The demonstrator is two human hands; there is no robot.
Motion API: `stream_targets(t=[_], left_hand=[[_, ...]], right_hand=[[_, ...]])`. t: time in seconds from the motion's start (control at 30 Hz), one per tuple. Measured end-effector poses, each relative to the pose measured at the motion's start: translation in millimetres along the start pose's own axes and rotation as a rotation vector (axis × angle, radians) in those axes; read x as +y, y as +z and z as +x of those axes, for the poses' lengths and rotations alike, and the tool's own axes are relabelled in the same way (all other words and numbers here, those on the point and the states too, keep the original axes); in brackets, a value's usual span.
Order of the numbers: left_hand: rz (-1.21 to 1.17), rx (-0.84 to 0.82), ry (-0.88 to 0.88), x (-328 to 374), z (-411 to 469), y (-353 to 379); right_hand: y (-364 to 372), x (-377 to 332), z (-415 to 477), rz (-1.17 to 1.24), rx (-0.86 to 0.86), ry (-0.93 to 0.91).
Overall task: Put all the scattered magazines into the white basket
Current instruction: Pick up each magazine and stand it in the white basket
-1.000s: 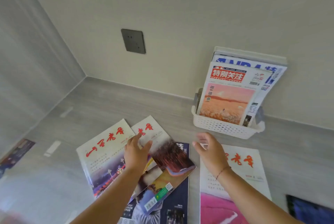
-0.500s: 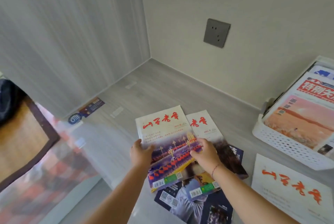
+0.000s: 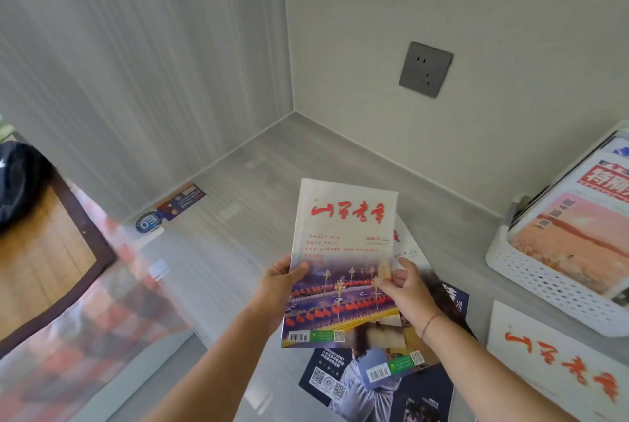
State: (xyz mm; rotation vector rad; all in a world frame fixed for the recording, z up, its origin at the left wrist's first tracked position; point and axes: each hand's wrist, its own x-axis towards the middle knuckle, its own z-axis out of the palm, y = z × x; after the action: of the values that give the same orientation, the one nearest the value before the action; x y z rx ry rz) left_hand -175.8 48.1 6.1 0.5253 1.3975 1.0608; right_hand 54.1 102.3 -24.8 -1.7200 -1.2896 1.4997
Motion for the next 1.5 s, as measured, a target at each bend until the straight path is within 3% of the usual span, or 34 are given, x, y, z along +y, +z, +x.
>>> stream_targets(t=[0.13, 0.23, 0.5, 0.73, 0.97, 1.34, 1.5], left_hand=[[0.064, -0.201, 0.05, 17, -3, 11], [0.132, -0.23, 0.098, 32, 3, 32], [0.318, -0.249, 0.338, 76, 31, 171], [0.424, -0.478, 0.588, 112, 33, 320], [0.541, -0.355, 0.584, 83, 52, 382], [0.671, -0.183, 0.485, 35, 93, 389], [0.704, -0.193, 0.519, 39, 103, 396]], right_hand=[[-20, -4, 6, 0.274, -0.002, 0.021], [-49, -4, 1, 0.369, 0.085, -0.023], [-183, -27, -35, 0.248, 0.468, -0.255], [-314, -49, -71, 0.112, 0.818, -0.34], [-352, -15, -56, 0.031, 0.947, -0.204], [-345, 37, -12, 0.016, 0.949, -0.055], [-350, 35, -5, 0.09, 0.985, -0.024]])
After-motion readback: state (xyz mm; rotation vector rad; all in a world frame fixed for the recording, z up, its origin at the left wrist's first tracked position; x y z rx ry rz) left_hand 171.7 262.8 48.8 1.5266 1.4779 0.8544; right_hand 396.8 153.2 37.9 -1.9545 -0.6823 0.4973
